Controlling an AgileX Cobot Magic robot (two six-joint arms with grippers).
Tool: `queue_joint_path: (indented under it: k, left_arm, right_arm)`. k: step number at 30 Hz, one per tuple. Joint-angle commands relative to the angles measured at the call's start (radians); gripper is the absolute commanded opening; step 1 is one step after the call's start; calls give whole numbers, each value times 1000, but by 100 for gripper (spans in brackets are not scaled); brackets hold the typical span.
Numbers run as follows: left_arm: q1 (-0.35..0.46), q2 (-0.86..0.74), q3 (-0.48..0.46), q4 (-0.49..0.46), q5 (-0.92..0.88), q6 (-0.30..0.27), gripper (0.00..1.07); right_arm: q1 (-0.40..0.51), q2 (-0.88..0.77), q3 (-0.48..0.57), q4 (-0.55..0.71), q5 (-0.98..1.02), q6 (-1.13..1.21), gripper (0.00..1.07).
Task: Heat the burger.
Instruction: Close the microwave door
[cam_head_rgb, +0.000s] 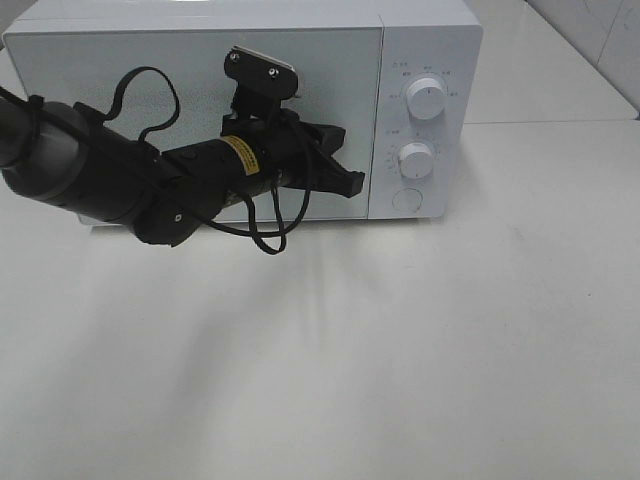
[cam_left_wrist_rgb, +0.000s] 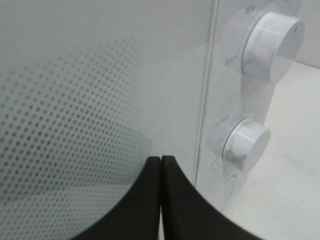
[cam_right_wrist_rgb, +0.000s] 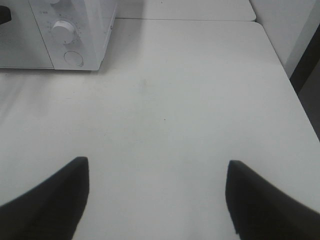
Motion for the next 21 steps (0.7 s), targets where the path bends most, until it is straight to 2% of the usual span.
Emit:
queue_joint_path:
  k: [1, 5, 13, 16, 18, 19, 20, 21]
  left_arm:
    - [28, 3, -54, -121, -21, -6, 0]
    - [17, 0, -54, -103, -9, -6, 0]
    - [-79, -77, -40, -93, 22, -12, 0]
    - [-88, -93, -35, -93, 43, -15, 0]
    - [-112, -139, -31, -93, 178, -15, 7]
    - [-112, -139, -31, -93, 178, -15, 7]
    - [-126, -168, -31, -93, 275, -15, 20]
    - [-126, -168, -31, -93, 275, -15, 20]
  right_arm:
    - [-6, -25, 2, 0, -9, -6, 73]
    - [-6, -25, 2, 0, -9, -6, 73]
    - [-6, -25, 2, 0, -9, -6, 73]
    - [-6, -25, 2, 0, -9, -6, 73]
    - [-6, -25, 2, 0, -9, -6, 73]
    - [-6, -25, 2, 0, -9, -6, 73]
    - [-6, -25, 2, 0, -9, -6, 73]
    - [-6, -25, 2, 0, -9, -6, 73]
